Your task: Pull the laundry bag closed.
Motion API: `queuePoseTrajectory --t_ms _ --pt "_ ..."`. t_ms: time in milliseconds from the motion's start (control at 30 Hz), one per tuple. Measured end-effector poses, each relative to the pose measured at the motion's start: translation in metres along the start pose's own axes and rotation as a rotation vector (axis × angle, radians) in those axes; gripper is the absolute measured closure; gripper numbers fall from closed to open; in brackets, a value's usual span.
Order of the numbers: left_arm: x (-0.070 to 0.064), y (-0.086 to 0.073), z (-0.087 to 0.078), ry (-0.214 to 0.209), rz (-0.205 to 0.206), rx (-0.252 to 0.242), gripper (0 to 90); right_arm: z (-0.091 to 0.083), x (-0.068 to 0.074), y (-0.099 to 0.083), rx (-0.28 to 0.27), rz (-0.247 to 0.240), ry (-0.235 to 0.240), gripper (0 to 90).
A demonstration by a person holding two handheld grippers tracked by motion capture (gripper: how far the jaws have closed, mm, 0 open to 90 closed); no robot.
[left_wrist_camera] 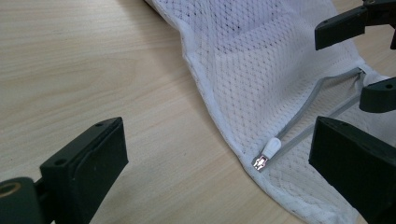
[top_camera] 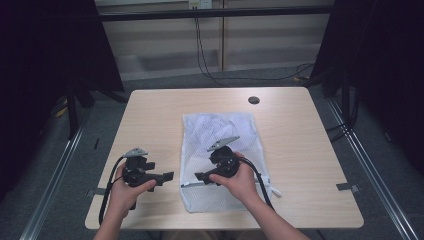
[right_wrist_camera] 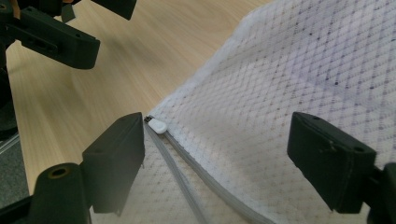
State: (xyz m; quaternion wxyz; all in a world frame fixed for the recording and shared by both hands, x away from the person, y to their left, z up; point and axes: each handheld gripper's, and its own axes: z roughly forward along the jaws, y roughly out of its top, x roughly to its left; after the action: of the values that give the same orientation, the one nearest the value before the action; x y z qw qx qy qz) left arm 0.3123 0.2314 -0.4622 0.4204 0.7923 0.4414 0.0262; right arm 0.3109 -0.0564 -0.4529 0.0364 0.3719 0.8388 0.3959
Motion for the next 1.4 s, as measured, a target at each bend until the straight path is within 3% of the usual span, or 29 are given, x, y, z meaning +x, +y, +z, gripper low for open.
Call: queuePoseTrajectory --t_ms 700,933,1100,1400 --pt "0.0 0.0 -0.001 -0.011 -0.009 0.008 5.2 0.014 0.008 0.003 0.0 0.002 0.043 36.8" --pt "0.001 0.0 -0.001 -0.017 -0.014 0.011 6.4 0.021 0.014 0.003 0.019 0.034 0.071 42.6" --pt "0.001 0.0 -0.001 -0.017 -0.014 0.015 6.6 0.028 0.016 0.003 0.026 0.091 0.112 49.6" --pt "0.002 0.0 -0.001 -0.014 -0.014 0.022 6.7 0.033 0.019 0.004 0.044 0.163 0.14 57.0"
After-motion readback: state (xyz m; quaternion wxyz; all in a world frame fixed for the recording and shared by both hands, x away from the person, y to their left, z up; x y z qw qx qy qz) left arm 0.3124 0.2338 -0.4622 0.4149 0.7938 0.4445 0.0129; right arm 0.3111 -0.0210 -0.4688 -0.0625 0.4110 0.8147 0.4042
